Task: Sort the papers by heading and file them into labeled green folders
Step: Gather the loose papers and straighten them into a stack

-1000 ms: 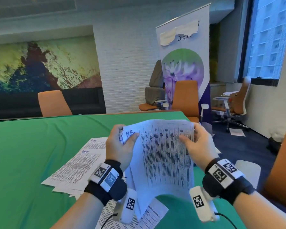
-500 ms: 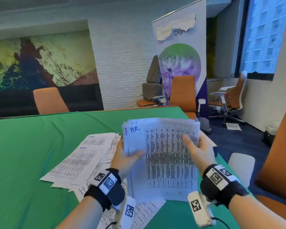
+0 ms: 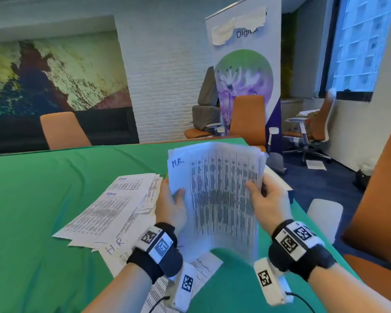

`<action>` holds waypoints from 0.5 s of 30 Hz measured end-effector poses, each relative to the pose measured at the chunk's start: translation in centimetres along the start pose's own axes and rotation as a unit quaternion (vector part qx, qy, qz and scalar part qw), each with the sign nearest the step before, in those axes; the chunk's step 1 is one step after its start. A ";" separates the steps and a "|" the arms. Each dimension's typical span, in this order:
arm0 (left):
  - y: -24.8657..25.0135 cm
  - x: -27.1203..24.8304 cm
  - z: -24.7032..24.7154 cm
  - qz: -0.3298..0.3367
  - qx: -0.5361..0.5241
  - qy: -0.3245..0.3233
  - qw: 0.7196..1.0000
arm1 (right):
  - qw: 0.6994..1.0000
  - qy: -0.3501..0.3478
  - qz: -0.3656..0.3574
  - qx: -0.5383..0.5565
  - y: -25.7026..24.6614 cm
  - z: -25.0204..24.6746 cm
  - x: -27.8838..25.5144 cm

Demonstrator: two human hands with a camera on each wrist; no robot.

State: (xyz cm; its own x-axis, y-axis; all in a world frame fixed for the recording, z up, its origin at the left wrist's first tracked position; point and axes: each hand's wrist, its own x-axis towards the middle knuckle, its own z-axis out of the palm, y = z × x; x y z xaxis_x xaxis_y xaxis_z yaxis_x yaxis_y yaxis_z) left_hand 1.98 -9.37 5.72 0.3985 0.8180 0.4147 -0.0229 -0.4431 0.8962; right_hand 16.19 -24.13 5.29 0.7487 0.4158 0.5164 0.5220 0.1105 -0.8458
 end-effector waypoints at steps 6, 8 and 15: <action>-1.0 -1.1 1.4 -0.049 0.010 -0.075 0.996 | 0.984 -0.101 0.109 0.102 0.5 0.6 -1.3; -3.4 -1.0 1.1 -0.098 0.062 -0.147 0.982 | 0.969 -0.155 0.179 0.064 2.2 0.3 -1.9; -6.6 -1.1 -0.3 -0.130 0.209 -0.248 0.937 | 0.939 -0.169 0.180 -0.239 6.4 -2.4 -0.4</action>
State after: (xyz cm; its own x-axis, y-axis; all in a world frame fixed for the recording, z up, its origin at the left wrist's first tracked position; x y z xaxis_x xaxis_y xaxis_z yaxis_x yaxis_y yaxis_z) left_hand 1.39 -7.20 -0.54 0.7207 0.6928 -0.0269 0.4542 -0.4425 0.7732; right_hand 20.19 -25.73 -0.04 0.7813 0.6204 0.0687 0.4445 -0.4758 -0.7590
